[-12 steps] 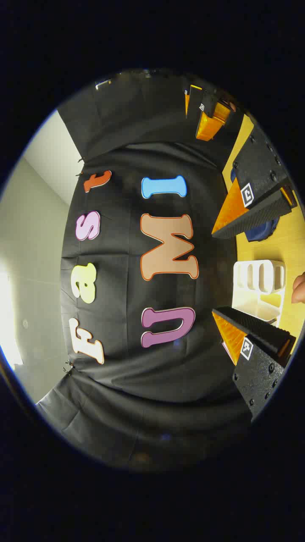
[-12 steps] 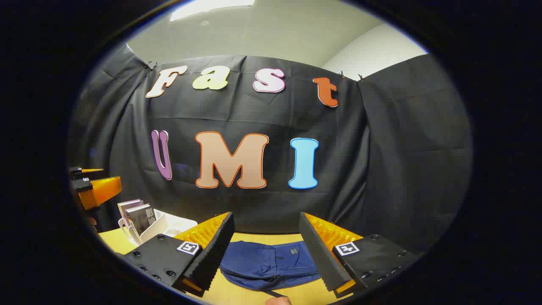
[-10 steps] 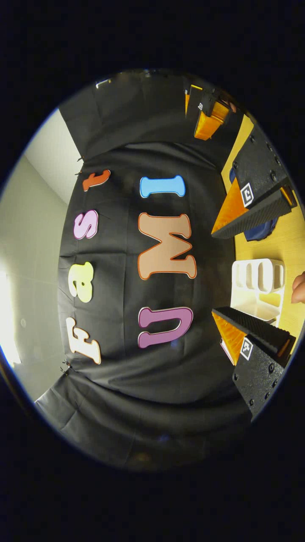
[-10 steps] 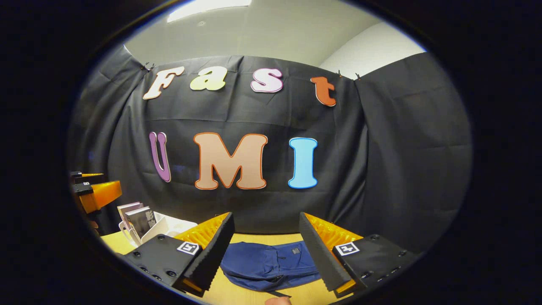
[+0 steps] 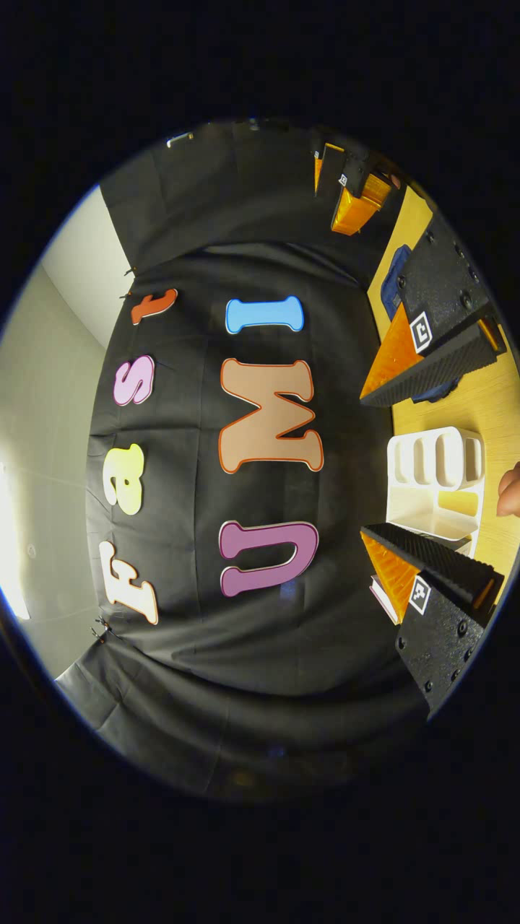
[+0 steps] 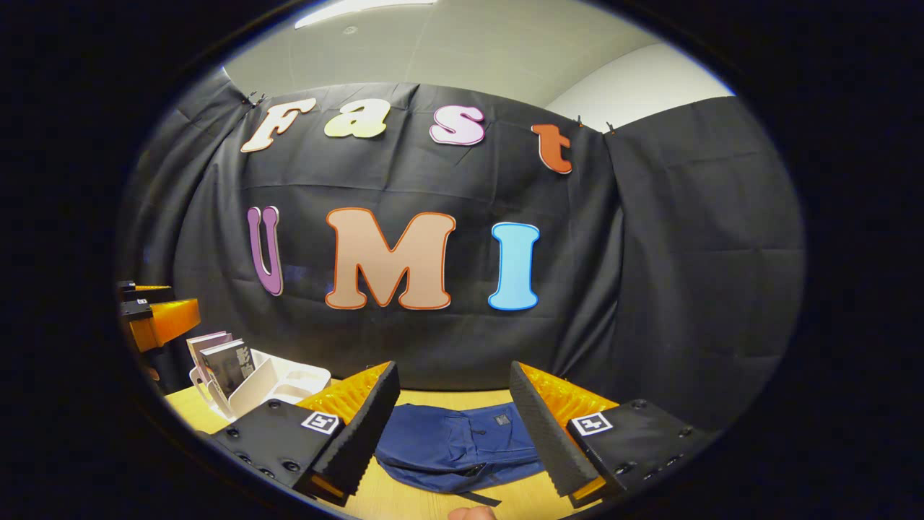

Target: Open the schoolbag, grab two books from the bookshelf and put them into the schoolbag.

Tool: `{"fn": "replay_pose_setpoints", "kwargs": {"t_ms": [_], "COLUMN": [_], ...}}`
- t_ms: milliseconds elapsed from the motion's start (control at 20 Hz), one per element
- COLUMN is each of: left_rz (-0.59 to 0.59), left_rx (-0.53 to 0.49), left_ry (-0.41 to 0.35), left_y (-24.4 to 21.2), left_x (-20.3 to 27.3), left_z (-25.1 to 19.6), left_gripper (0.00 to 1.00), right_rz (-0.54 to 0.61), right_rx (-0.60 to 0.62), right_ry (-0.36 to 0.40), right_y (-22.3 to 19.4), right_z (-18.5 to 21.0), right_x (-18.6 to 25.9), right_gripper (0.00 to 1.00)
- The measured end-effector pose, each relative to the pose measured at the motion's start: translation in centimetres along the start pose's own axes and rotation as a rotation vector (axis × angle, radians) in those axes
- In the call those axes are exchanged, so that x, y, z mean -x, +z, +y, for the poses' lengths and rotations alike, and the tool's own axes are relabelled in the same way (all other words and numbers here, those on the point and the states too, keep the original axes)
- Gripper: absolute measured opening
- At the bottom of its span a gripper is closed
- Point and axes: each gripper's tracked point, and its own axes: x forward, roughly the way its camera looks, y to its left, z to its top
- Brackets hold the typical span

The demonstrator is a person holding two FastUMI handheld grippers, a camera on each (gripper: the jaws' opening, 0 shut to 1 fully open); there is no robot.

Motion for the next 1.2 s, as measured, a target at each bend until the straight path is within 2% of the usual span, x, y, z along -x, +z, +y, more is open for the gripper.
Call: {"fn": "replay_pose_setpoints", "kwargs": {"t_ms": [100,350,600,700,900,1200], "left_rz": [-0.003,-0.007,0.021,0.021,0.03,0.056], "left_rx": [-0.006,-0.009,-0.029,-0.025,-0.044,-0.055], "left_ry": [0.007,0.028,0.039,0.045,0.064,0.132], "left_y": [0.1,-0.6,-1.5,-1.6,-2.0,-3.1], "left_x": [-0.4,-1.6,-2.6,-2.9,-3.4,-3.4], "left_z": [0.1,-0.4,-0.6,-0.6,-0.2,1.6], "left_gripper": [0.95,0.95,0.95,0.95,0.95,0.95], "right_rz": [0.006,0.026,0.038,0.039,0.058,0.056], "right_rx": [0.009,0.012,0.023,0.068,0.298,0.769], "right_ry": [0.007,0.043,0.07,0.088,0.177,0.38], "right_y": [-0.4,-1.8,-2.4,-2.8,-4.3,-10.5], "right_z": [0.0,0.0,0.3,0.6,1.5,4.4], "right_x": [-0.4,-2.0,-3.8,-4.3,-5.8,-6.8], "right_gripper": [0.94,1.0,0.97,0.96,0.93,0.9]}}
